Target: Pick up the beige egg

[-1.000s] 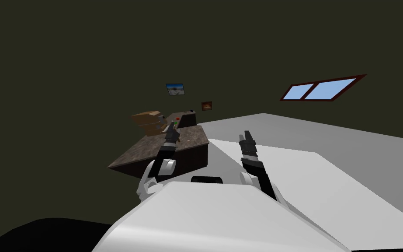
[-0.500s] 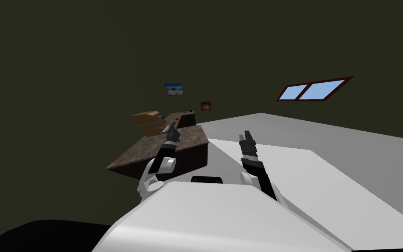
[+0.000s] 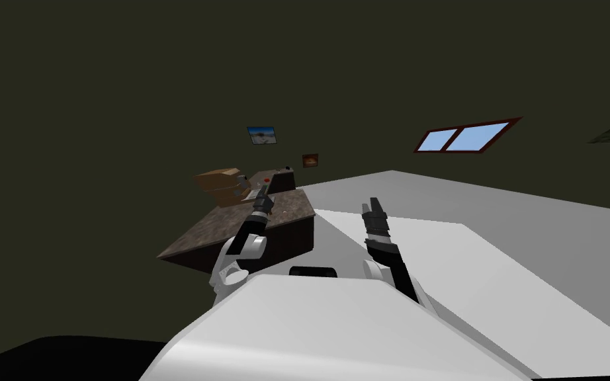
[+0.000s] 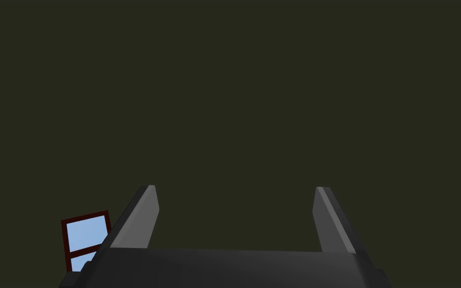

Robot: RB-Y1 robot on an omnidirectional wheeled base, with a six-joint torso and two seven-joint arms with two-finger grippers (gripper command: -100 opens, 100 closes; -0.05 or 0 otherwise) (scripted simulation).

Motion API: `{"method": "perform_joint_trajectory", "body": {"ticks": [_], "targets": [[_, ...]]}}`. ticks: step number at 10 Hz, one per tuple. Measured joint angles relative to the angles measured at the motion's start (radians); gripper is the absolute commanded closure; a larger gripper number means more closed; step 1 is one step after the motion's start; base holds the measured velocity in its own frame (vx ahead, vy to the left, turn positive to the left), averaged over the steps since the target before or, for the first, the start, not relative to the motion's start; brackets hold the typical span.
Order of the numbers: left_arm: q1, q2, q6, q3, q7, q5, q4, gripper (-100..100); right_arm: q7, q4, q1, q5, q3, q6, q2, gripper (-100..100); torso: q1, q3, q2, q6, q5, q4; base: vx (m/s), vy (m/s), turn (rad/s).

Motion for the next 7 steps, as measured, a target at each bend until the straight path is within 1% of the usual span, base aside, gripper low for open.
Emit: {"method": "perform_joint_trajectory", "body": {"ticks": [2,4,5,7], "targets": [[-0.004,0.002,0.053,0.000,0.012,0.007,0.000,-100,0.000,0.000,0.000,0.000,0.000,0.000,0.000,0,0.000,0.000,0.000,0.000,0.000,0.000,-0.003,0.009,-0.032],[-0.020,0.003,0.112,0.001,0.023,0.013,-0.002,-100,0.000,0.000,0.000,0.000,0.000,0.000,0.000,0,0.000,0.000,-0.001,0.000,0.000,0.000,0.003,0.009,-0.038],[-0.023,0.011,0.138,0.006,0.031,0.023,0.004,-100,0.000,0.000,0.000,0.000,0.000,0.000,0.000,0,0.000,-0.001,-0.001,0.000,0.000,0.000,0.007,0.008,-0.020],[-0.037,0.010,0.193,0.004,0.040,0.028,0.013,-100,0.000,0.000,0.000,0.000,0.000,0.000,0.000,0,0.000,-0.001,-0.002,0.000,0.000,0.000,0.012,0.006,-0.030]]}}
